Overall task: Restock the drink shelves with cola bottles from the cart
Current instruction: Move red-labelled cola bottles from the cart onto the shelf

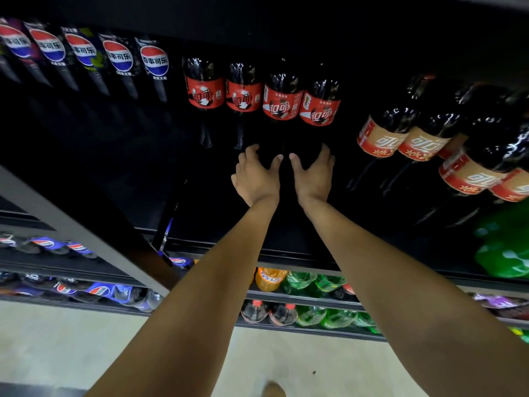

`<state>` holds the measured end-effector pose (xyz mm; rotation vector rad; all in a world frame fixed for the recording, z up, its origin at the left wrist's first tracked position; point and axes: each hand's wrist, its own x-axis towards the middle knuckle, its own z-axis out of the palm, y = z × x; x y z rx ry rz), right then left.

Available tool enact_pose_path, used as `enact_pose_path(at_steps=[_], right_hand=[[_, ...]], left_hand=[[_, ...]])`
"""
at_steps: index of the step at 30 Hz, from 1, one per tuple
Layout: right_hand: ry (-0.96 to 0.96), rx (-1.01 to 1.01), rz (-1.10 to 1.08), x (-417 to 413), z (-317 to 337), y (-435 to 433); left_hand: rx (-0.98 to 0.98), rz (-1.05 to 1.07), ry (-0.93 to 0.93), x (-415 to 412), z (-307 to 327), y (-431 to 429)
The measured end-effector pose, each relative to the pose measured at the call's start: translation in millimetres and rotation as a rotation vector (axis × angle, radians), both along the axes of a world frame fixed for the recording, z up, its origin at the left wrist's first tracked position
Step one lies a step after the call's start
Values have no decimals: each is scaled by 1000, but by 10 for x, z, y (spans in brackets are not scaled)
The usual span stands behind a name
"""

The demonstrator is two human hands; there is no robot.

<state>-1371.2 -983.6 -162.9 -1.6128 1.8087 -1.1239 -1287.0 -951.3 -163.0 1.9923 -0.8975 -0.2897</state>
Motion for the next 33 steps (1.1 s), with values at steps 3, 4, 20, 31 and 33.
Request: enact_pose_path(at_steps=[3,4,20,31,33], right_hand=[[2,-8,9,-5,-10,6],[0,-11,12,-8,-13,6],[-146,69,130,-140,133,379],[910,-172,656,-307,455,1670],[955,-170,776,-206,441,1985]], left_hand=[[-7,9,10,-5,6,7],[-10,13,17,-7,8,7],[18,-188,64,73,185,525],[552,-472,-663,244,304,2326],[608,-434,-652,371,304,2685]])
